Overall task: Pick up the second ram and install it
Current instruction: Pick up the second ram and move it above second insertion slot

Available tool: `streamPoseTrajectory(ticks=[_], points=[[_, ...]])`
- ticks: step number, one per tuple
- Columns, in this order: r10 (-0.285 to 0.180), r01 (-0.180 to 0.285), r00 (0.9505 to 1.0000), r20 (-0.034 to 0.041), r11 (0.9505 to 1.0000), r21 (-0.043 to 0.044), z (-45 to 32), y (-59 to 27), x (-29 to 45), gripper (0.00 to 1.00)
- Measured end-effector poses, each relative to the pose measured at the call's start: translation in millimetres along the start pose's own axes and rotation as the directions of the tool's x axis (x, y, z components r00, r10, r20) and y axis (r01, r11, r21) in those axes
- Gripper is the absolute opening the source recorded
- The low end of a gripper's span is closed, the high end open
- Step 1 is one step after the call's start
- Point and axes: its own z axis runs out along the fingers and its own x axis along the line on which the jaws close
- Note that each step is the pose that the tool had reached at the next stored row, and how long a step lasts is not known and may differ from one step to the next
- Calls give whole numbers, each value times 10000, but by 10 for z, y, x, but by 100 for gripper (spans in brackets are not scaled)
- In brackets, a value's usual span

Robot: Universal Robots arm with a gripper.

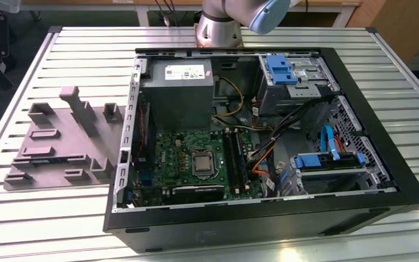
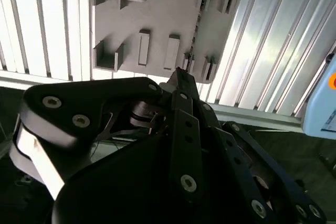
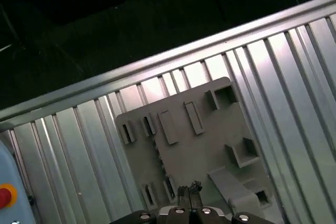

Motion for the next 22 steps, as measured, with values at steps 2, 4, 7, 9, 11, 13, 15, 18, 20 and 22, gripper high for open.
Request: streamPoseTrajectory(ticks=[2, 4, 7, 9, 11, 13, 15, 18, 20, 22], points=[[-359, 359, 9994, -8, 9994, -9, 10, 0, 0, 11], [-736, 736, 9973, -17, 9973, -18, 21, 0, 1, 11], [-1234, 1234, 9924, -28, 9924, -31, 35, -1, 1, 11], [-1373, 1373, 9905, -30, 9905, -34, 42, 1, 10, 11], [-1401, 1401, 9901, -32, 9901, -35, 45, 7, 18, 11], [-1407, 1407, 9901, -31, 9901, -34, 45, 7, 18, 11], [-1409, 1409, 9900, -31, 9900, -34, 45, 7, 18, 23], [-1713, 1713, 9852, -37, 9852, -42, 55, 7, 19, 29], [-2062, 2062, 9785, -43, 9785, -53, 65, 6, 20, 36], [-2248, 2247, 9744, -46, 9744, -57, 81, 3, 31, 36]])
